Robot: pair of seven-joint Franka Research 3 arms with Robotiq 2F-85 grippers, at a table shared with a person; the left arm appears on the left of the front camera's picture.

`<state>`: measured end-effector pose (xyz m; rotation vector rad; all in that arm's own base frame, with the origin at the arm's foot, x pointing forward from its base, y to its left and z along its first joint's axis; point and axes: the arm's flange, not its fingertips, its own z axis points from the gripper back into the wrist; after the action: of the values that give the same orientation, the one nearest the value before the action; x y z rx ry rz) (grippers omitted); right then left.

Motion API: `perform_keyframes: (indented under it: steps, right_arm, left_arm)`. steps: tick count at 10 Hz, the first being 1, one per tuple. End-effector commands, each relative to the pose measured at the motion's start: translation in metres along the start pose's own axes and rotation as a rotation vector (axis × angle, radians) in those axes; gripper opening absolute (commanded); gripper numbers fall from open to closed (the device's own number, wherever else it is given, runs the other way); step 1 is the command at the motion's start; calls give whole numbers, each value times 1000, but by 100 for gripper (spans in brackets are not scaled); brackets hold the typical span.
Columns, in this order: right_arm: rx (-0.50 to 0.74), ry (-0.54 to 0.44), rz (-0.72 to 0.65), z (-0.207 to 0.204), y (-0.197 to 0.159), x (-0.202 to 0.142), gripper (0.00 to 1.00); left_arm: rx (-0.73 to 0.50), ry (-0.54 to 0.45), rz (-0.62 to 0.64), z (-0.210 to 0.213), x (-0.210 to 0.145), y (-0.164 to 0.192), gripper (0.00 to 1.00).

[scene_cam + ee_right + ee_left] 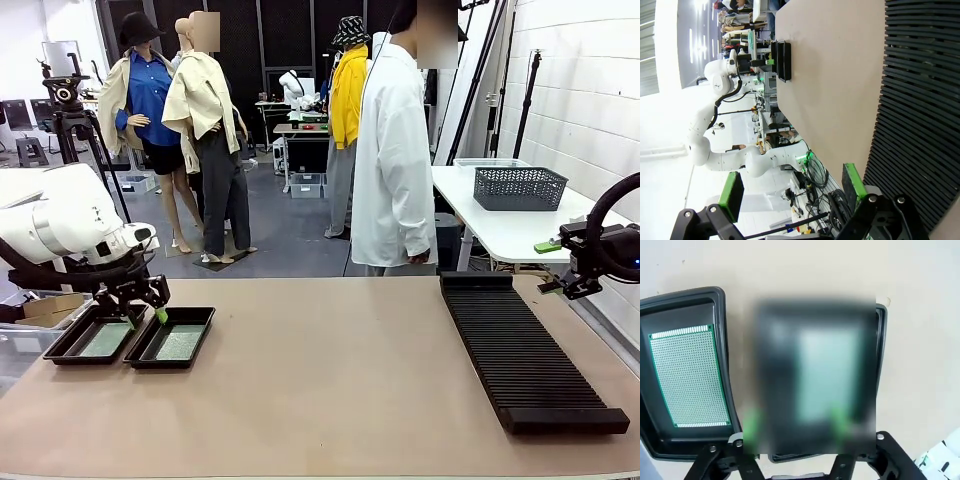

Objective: Inspect and transfer BCBs to ESD trays.
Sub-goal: Pick up the ESD tray and place it on the left side of the table.

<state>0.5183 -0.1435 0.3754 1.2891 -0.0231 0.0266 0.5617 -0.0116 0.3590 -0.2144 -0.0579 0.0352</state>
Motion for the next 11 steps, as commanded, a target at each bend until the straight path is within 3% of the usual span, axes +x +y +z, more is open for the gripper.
perform_keyframes:
  steps: [1,11]
  right_arm:
    - [-3,-9,-11,-2,3,0,100]
    - [-3,-9,-11,-2,3,0,100]
  left_arm:
    - [-34,11,3,9,-2,4,100]
    - [-8,11,6,5,-2,0,100]
